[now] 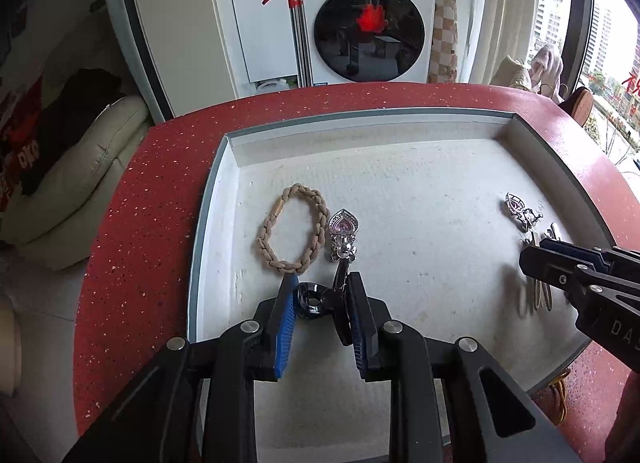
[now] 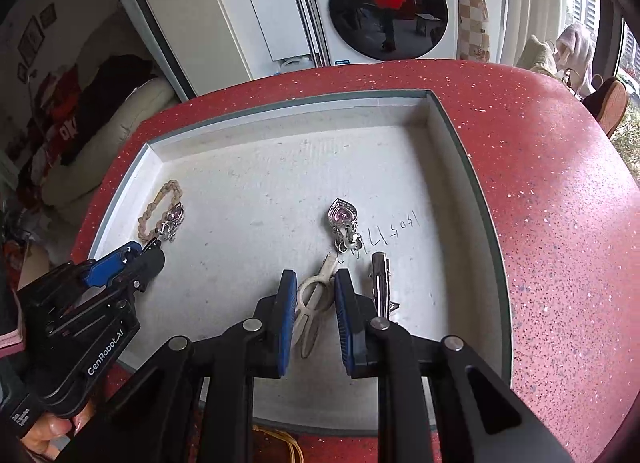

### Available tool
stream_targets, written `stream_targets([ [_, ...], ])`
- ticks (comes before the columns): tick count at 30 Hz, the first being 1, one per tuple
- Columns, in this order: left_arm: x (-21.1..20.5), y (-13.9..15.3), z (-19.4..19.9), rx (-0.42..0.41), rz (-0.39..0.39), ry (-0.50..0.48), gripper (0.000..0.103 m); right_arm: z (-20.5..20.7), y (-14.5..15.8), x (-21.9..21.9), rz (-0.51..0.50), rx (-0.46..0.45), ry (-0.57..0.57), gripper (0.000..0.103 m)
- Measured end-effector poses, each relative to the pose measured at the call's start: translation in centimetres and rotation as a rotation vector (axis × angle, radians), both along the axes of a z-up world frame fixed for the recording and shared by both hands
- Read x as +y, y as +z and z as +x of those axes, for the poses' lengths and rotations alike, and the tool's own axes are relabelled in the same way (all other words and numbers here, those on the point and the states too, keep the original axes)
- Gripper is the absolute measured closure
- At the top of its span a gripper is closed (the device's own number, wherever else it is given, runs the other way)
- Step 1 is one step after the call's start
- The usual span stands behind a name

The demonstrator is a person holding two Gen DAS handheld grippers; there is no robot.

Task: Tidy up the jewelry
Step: 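Carry the claw clip into the tray with the left tool while the right tool carries the hair clip, then open both tools and lift them out of the tray over the table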

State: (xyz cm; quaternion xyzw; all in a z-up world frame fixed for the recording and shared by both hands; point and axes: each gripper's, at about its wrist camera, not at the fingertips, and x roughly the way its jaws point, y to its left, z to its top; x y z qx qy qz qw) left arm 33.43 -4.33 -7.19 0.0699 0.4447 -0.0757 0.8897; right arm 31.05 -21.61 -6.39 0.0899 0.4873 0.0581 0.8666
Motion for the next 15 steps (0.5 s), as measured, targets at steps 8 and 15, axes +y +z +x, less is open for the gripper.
stream_targets([
  [8,0.0,0.4,-0.2,0.003,-0.010,0.016,0.060,-0.5,0.7,-1.2,0.113,-0.007,-0.022,0.062],
  [15,0.3,1.0,-0.2,0.008,-0.046,0.029,0.060,-3.1,3.3,-1.9,0.164,-0.068,-0.048,0.055],
])
